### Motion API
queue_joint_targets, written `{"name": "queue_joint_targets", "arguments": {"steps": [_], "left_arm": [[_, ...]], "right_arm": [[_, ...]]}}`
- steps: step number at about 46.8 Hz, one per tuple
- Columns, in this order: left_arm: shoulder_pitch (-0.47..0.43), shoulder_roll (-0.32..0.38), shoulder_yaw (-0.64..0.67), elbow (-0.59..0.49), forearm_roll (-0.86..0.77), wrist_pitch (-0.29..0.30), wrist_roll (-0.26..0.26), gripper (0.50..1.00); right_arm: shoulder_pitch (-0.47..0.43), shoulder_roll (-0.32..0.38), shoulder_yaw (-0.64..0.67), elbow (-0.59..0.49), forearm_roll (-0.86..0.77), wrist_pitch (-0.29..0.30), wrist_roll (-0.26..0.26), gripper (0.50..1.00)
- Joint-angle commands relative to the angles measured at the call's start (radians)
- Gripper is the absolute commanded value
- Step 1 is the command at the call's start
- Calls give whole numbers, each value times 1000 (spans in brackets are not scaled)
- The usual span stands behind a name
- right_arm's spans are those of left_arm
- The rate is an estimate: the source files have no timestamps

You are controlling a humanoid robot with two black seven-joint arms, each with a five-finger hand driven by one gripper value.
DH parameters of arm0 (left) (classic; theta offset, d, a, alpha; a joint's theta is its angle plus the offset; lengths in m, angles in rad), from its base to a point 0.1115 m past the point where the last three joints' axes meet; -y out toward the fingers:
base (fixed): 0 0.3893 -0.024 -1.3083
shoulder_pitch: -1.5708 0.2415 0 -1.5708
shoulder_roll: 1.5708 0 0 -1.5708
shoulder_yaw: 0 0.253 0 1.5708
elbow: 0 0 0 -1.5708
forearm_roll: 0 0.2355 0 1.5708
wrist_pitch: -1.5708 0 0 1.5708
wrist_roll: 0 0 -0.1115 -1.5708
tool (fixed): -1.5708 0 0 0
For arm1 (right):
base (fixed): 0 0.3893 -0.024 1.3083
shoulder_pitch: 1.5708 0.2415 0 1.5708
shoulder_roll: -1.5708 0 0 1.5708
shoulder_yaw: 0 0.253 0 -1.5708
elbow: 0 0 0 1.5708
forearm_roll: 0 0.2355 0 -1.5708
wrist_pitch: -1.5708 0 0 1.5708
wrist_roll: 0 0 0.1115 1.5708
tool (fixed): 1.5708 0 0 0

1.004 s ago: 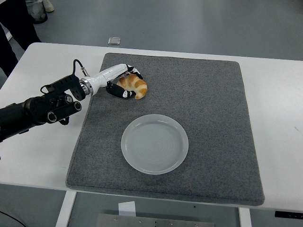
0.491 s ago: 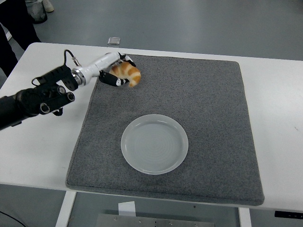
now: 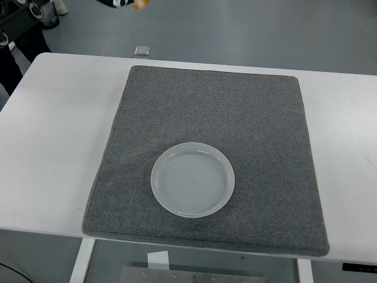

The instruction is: Place the bread on the plate

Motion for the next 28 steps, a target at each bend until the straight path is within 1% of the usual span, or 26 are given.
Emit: {"name": "queue_joint_targets", "arguments": {"steps": [1,7,11,14,17,21,28], "left_arm": [[-67,-33,24,3,-1,-16,3,500],[-112,-137,27,-3,-3,-12,6,500],[-123,-208,27,-17,-1,-4,8,500],[-126,-240,27,-48,0,13,8,500],[-134,-243,27,-113,0,39,8,500],[-138,-230,28,-251,2,80,9,500],[-138,-147,27,-478,3,126,9,500]], "right_arm": [[1,0,0,0,1,0,0,952],[1,0,0,0,1,0,0,952],[1,0,0,0,1,0,0,952],[1,0,0,0,1,0,0,952],[-1,0,0,0,1,0,0,952],[-1,0,0,0,1,0,0,952],[-1,0,0,0,1,0,0,952]]}}
